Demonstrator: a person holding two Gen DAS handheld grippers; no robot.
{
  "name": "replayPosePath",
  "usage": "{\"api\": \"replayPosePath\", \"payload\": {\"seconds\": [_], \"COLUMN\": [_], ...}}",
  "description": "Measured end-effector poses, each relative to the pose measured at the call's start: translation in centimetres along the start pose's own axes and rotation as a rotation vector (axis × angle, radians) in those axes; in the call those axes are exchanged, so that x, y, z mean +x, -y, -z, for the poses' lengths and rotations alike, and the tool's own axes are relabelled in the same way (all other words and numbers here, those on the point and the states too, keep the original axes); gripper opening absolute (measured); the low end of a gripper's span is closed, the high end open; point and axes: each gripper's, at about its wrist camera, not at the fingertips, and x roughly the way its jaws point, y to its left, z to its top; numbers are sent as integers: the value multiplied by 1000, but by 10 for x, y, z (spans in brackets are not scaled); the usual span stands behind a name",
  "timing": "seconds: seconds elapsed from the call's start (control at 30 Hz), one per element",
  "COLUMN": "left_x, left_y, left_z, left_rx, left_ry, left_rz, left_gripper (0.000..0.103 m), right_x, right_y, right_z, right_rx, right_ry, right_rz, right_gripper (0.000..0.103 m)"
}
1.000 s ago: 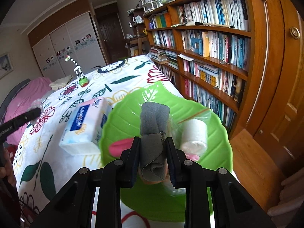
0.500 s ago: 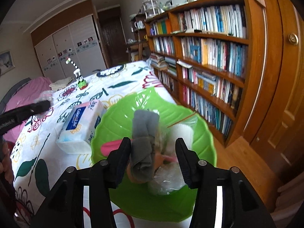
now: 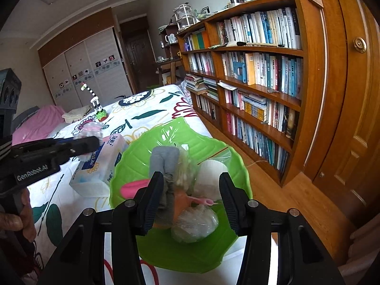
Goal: Organize soft objects
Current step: 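Lower the grey cloth into the bowl and open the right tool while the left tool releases the scrunchie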
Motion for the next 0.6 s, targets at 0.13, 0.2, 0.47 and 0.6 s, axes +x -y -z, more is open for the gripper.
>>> {"api": "replayPosePath", "payload": {"seconds": [0.13, 0.2, 0.47, 0.6], "left_x": [10, 14, 27, 30], "left_y": [11, 17, 32, 37], "left_z": [-2, -2, -1, -2], "left_rx": [19, 30, 53, 59], "left_ry": [-14, -21, -45, -50], "left_rz": [16, 23, 45, 51], "left_gripper": [11, 11, 11, 11], "right_x": [0, -1, 0, 1], "right_y": [3, 3, 12, 15], "right_z": [1, 1, 4, 6], "right_rx": [5, 3, 14, 19], "right_ry": [-2, 0, 3, 5], "right_rz": [-3, -1, -1, 2], "right_gripper": [50, 50, 50, 50]}}
